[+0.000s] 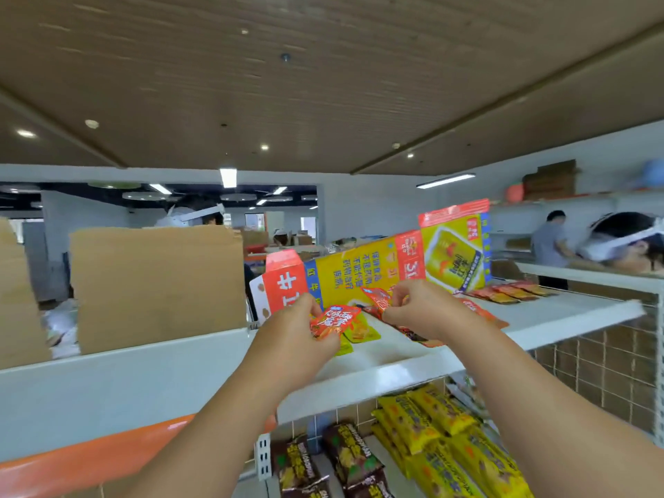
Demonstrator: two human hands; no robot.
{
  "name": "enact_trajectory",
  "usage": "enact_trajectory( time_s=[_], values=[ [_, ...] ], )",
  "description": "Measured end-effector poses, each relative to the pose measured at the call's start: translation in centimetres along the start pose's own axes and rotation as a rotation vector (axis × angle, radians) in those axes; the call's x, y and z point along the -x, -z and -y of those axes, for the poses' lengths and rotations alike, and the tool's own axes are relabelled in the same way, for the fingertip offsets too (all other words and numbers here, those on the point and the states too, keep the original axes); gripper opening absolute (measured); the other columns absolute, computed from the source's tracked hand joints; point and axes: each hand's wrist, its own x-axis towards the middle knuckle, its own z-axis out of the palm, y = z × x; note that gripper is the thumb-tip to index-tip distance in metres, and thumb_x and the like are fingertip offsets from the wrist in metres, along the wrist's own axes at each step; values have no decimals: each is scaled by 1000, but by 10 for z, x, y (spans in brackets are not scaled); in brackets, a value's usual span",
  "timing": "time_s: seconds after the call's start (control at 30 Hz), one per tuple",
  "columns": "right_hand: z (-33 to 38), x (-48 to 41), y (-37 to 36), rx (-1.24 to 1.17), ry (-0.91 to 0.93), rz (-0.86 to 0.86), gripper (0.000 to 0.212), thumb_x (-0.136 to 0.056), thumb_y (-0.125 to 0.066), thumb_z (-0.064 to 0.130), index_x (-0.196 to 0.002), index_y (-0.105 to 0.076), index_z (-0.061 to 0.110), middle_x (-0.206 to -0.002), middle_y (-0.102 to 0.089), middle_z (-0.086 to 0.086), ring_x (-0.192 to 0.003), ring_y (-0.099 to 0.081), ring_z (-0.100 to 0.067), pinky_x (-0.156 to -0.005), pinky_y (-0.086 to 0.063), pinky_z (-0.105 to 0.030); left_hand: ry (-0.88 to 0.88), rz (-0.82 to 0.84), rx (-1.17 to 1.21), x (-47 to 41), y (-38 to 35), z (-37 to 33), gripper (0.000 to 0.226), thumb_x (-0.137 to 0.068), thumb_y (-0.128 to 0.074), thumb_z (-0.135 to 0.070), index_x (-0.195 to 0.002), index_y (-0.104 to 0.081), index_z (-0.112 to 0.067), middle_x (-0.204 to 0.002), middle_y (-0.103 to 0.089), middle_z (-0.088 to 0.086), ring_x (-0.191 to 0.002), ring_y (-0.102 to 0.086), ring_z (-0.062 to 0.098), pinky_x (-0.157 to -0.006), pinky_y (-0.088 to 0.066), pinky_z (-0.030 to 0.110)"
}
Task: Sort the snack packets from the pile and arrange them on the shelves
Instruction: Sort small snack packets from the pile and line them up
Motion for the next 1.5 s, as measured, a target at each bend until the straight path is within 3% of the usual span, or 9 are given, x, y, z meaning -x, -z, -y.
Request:
enact_trajectory(
  time_s=[0.23, 0.4, 0.53, 0.77, 0.9, 1.0, 1.2, 1.37, 1.5],
  values=[
    [-68, -13, 33, 49, -91, -95, 21, -83, -69, 34, -88, -62, 15, -74, -62, -2, -61, -53, -17, -58, -40, -29, -104, 90, 1, -32, -54, -37, 28, -83, -69, -44, -100, -50, -33, -93, -62, -10, -77, -59, 12, -69, -51, 34],
    [-92, -35, 41, 58, -101, -137, 20, -81, -70, 34, -87, -62, 16, -73, -62, -1, -60, -53, -17, -57, -41, -29, -203, 178, -65, -67, -71, -46, 29, -83, -72, -47, -98, -51, -33, -85, -59, -9, -68, -53, 7, -56, -37, 30],
    [-106, -62, 55, 88, -97, -155, 18, -81, -70, 34, -85, -61, 19, -77, -62, 1, -65, -53, -17, -61, -43, -31, -320, 239, -126, -98, -78, -56, 27, -85, -70, -47, -101, -52, -34, -95, -62, -9, -73, -54, 7, -58, -40, 28],
    [-122, -119, 64, 93, -87, -147, 18, -83, -70, 32, -88, -62, 17, -81, -67, -2, -64, -58, -16, -61, -47, -30, -403, 291, -194, -147, -88, -60, 30, -83, -71, -50, -103, -53, -37, -84, -51, -20, -78, -52, 4, -64, -42, 28],
    [-132, -144, 59, 88, -47, -117, 17, -82, -71, 32, -83, -61, 17, -79, -63, 0, -63, -56, -16, -59, -46, -30, -411, 296, -181, -157, -92, -63, 30, -84, -73, -48, -104, -54, -37, -84, -50, -22, -76, -52, 1, -59, -37, 27],
    [-141, -161, 55, 61, -13, -92, 17, -81, -72, 31, -84, -63, 17, -79, -64, 0, -64, -57, -17, -61, -49, -34, -382, 287, -181, -161, -98, -64, 29, -84, -73, -48, -103, -54, -38, -86, -52, -22, -76, -53, 1, -59, -38, 26],
    [-170, -191, 48, 41, 68, 15, 19, -83, -72, 31, -91, -64, 16, -88, -66, -4, -67, -56, -18, -63, -44, -30, -224, 272, -173, -156, -126, -74, 28, -81, -74, -50, -97, -54, -39, -94, -58, -21, -89, -61, 8, -79, -55, 37],
    [-192, -218, 54, 83, 183, 106, 21, -83, -72, 33, -92, -65, 16, -95, -68, -7, -75, -62, -23, -67, -51, -35, 63, 114, -90, -135, -162, -97, 29, -78, -78, -48, -89, -56, -32, -83, -66, -11, -69, -61, 10, -58, -50, 29],
    [-202, -242, 56, 79, 309, 170, 20, -83, -72, 34, -91, -65, 17, -95, -68, -5, -88, -66, -25, -75, -55, -41, 263, -85, -104, -116, -196, -124, 32, -77, -76, -50, -88, -55, -27, -82, -66, -10, -76, -64, 11, -67, -51, 33]
  ],
)
